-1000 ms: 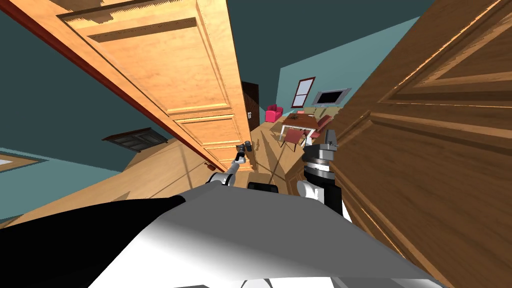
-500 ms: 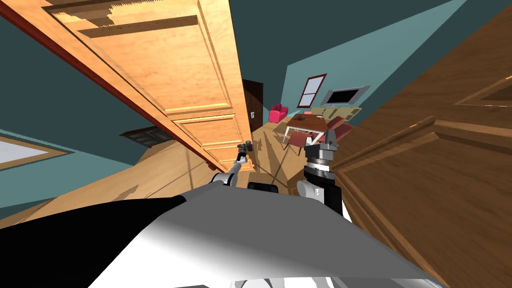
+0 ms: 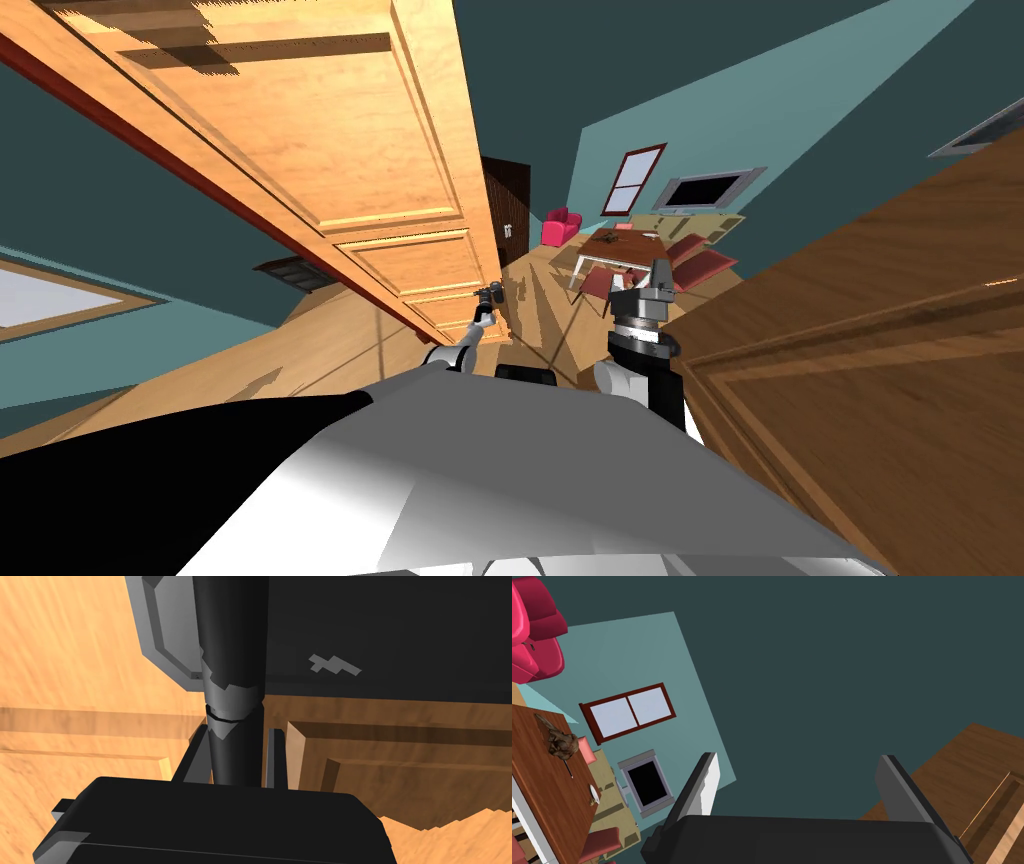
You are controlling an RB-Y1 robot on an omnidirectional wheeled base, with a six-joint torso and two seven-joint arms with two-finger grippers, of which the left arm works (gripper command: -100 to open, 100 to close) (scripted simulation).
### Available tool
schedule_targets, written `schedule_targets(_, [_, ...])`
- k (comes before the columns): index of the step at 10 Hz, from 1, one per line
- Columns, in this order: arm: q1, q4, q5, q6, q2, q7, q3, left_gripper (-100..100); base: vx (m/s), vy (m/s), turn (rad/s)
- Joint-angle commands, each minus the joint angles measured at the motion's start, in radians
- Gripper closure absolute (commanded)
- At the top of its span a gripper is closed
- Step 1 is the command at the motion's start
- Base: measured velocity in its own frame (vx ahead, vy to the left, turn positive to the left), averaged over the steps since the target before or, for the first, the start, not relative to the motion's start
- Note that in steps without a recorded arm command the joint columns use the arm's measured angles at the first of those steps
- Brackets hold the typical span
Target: Push the door open
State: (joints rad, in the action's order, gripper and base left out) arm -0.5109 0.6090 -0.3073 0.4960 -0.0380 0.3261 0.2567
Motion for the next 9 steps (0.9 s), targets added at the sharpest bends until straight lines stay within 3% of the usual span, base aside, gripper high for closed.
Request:
schedule_targets(1, [-0.007, 0.013, -0.007, 0.011, 0.005, 0.036, 0.029, 100, 0.215, -0.016, 0.126])
schedule_targets(5, [-0.019, 0.009, -0.024, 0.032, 0.051, 0.107, 0.085, 100, 0.204, -0.037, 0.105])
schedule_targets(7, [-0.024, 0.007, -0.031, 0.041, 0.084, 0.139, 0.110, 100, 0.205, -0.066, 0.118])
schedule_targets(8, [-0.022, -0.001, -0.029, 0.039, 0.074, 0.128, 0.104, 100, 0.089, -0.026, 0.045])
schedule_targets(9, [-0.025, 0.001, -0.040, 0.048, 0.044, 0.147, 0.125, 100, 0.091, 0.029, -0.009])
